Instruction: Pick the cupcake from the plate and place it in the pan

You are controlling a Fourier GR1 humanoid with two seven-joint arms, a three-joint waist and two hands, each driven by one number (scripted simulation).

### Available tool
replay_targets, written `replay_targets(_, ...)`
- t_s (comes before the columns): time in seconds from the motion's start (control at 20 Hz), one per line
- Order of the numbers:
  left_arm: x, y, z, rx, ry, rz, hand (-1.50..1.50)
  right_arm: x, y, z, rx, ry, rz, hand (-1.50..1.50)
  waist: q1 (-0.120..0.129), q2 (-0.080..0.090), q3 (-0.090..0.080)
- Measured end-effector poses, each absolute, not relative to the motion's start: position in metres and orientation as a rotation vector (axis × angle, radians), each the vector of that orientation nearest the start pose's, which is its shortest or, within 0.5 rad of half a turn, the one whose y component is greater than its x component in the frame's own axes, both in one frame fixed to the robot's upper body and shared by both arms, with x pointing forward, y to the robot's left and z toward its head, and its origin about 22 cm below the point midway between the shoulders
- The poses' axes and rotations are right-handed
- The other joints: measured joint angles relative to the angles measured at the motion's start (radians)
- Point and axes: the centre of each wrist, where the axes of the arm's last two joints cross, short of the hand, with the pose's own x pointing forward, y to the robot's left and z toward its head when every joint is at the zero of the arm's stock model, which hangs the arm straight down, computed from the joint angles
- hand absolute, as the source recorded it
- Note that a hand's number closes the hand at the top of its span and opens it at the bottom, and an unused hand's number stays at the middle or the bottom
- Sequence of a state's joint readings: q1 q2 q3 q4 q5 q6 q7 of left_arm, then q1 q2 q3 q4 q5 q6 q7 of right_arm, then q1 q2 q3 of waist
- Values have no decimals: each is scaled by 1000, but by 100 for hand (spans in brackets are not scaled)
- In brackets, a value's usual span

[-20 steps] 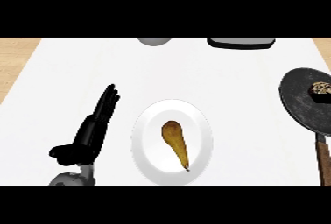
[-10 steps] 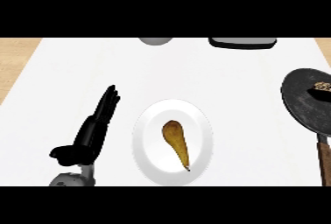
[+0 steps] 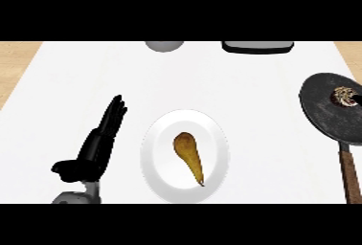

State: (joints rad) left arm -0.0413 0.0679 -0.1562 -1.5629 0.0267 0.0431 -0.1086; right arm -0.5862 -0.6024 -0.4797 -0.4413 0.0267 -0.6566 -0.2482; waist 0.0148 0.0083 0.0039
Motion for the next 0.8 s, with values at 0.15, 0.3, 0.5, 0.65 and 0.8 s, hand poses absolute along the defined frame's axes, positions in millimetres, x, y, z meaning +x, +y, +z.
replay_targets(0.15, 247, 200, 8, -74, -1694, -130, 0, 305, -481, 17, -1121, -1319, -542, -150, -9, -4, -2)
replay_targets(0.3, 246, 205, 8, -66, -1692, -129, 0, 287, -485, 4, -1023, -1378, -533, -150, -16, -8, -3)
replay_targets(0.5, 244, 208, 3, -53, -1691, -125, 0, 267, -479, -9, -943, -1431, -492, -150, -23, -11, -4)
replay_targets(0.65, 245, 207, 2, -48, -1692, -120, 0, 250, -469, -18, -923, -1463, -455, -150, -24, -11, -5)
replay_targets(0.8, 243, 207, 8, -53, -1692, -122, 0, 229, -461, -23, -923, -1472, -429, -150, -23, -11, -5)
